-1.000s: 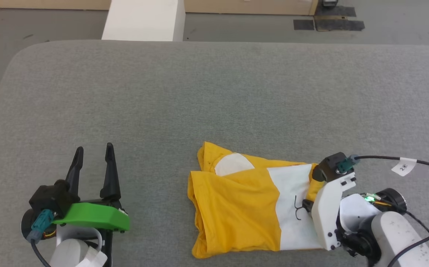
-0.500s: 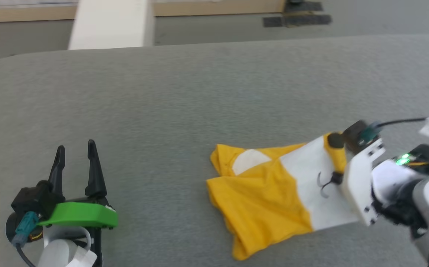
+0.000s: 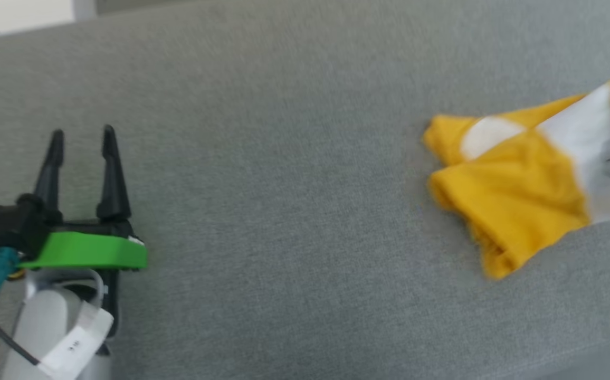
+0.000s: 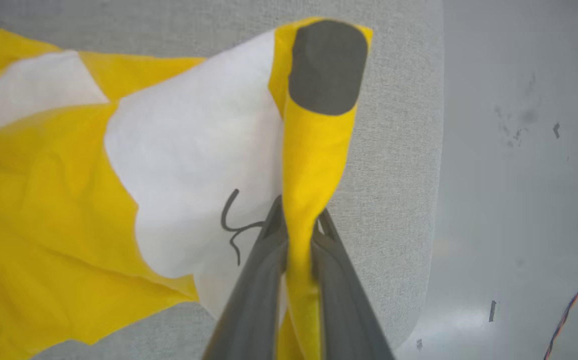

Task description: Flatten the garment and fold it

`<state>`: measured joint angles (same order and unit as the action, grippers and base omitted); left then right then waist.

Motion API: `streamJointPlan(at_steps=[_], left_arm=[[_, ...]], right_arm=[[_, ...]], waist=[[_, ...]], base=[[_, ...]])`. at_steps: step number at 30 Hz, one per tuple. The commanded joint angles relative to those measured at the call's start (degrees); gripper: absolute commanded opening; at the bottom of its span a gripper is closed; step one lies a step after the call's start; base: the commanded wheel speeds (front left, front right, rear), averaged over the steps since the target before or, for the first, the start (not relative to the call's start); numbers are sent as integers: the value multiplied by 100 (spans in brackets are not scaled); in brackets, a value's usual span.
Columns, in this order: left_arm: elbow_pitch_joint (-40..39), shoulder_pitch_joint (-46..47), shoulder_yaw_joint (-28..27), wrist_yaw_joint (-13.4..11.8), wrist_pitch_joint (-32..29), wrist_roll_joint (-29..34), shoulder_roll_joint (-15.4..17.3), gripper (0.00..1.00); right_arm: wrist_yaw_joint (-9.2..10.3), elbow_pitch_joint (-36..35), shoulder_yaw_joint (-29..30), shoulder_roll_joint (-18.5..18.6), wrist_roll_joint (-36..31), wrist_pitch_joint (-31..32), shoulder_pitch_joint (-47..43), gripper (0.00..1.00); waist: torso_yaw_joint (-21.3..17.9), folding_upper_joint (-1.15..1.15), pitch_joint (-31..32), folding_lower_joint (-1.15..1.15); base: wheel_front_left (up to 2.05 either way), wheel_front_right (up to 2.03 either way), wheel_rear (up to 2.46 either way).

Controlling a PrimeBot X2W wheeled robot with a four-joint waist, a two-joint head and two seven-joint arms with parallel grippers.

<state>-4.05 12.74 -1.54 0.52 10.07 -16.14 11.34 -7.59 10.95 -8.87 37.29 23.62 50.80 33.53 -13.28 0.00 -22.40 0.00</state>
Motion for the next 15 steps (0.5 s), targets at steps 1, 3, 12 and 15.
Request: streamJointPlan(at_steps=[1,3,12,15], left_arm=[[-133,132,-60,-18,-52,38,120,100],[-312,180,-101,-44,-99,47,177,100],[-714,154,-275,-137,-237,61,381,100],[-723,99,-316,-161,-239,49,411,100]], right_arm=[[10,151,221,72,-170,-71,177,0],[10,345,625,100,-293,-191,298,0],[10,1125,2166,44,-1241,-454,755,34],[10,1248,2531,-83,-1628,-612,917,100]], waist=[[-262,0,-1078,0],[-178,0,-1264,0],[104,0,-1563,0],[150,0,-1487,0]], base=[[0,0,0],[0,0,0],[0,0,0],[0,0,0]])
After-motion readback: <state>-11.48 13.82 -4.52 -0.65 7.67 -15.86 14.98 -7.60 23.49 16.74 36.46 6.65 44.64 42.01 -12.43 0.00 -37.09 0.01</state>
